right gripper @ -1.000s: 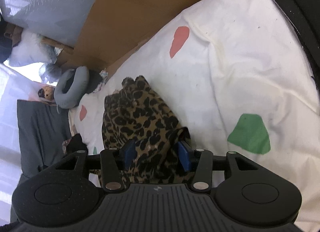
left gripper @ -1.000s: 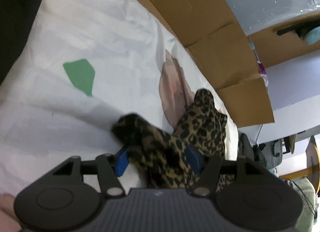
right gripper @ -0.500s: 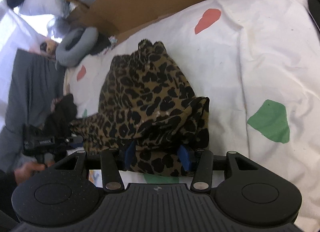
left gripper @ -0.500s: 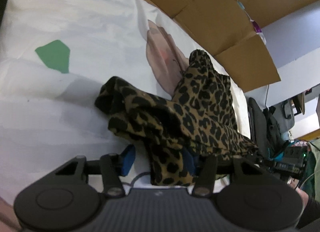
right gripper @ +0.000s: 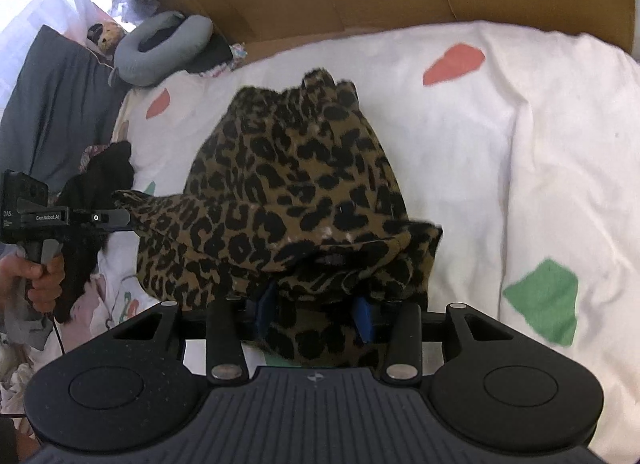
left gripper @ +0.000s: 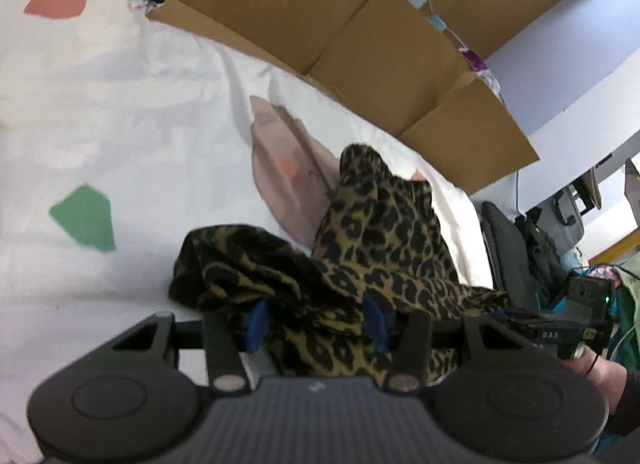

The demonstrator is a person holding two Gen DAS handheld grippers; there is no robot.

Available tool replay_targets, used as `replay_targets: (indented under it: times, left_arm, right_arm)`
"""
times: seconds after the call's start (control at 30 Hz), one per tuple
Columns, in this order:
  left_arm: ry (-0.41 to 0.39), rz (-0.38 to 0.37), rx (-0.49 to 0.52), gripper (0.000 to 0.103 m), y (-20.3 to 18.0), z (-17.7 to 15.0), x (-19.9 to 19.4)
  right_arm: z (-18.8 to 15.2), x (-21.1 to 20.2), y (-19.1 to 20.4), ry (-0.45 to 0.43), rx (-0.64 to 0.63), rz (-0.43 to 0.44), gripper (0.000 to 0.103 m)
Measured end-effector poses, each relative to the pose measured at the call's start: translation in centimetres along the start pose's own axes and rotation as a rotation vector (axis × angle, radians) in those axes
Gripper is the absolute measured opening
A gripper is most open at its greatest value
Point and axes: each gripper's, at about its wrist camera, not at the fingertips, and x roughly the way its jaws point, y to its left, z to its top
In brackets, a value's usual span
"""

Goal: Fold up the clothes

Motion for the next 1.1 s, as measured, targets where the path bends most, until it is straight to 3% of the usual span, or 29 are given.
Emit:
replay_targets:
  times: [0.5, 0.8, 0.97, 1.1]
  left_arm:
    - [-0.061, -0.007, 0.054, 0.052, -0.8, 3.8, 0.1]
    - [-0.055, 0.089, 0.081, 0.052, 0.3, 4.0, -0.1]
    - [-0.049, 0.147, 0.093, 0.052, 1.5, 4.5, 0.4]
    - [-0.026, 0.166, 0.101, 0.052, 2.5, 4.8, 1.4]
  right_arm:
    - [3.9, -0.5, -0.5, -0.076, -0.026, -0.028, 0.048]
    - [4.2, -2.9, -1.6, -0.155, -0.01, -0.09, 0.048]
    - [4.1, -2.3, -2.7, -0.135, -0.003, -0.167, 0.048]
    - [4.1, -1.3, -3.3, -0.122, 0.002, -0.172, 0.048]
